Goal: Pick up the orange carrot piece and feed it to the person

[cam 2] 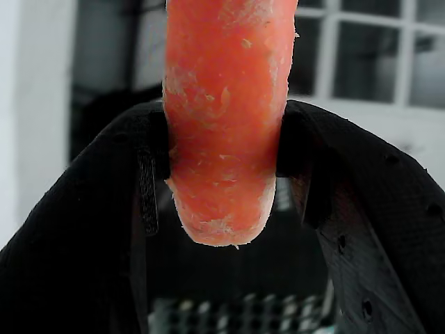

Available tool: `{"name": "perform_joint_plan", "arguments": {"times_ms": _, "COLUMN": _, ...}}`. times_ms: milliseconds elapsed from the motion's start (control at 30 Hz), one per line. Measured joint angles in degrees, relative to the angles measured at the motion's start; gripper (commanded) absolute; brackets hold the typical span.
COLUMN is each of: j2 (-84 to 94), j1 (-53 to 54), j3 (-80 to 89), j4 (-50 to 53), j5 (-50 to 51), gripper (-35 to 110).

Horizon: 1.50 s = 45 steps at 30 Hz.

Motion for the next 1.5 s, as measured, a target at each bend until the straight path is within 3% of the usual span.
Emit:
{"name": "perform_joint_plan", "arguments": {"times_ms": 367, "j2": -1.23, "j1": -1.23, "j3": 3.43, "j4": -27.51, "j5": -5.71, "gripper": -3}}
{"name": "perform_joint_plan", "arguments": {"times_ms": 733, "j2": -1.32, "j1": -2.02, "j3": 15.38, "j4": -44.12, "j5": -10.11, "gripper": -3}}
{"name": "perform_joint_plan", "arguments": {"times_ms": 1067, "j2": -1.32, "j1": -6.42, "j3": 17.49, "j4": -51.68, "j5": -10.11, "gripper": -3}}
{"name": "perform_joint_plan", "arguments": {"times_ms": 1500, "j2": -1.32, "j1": -7.73, "j3": 17.49, "j4": -52.03, "j5": -13.71, "gripper": -3}}
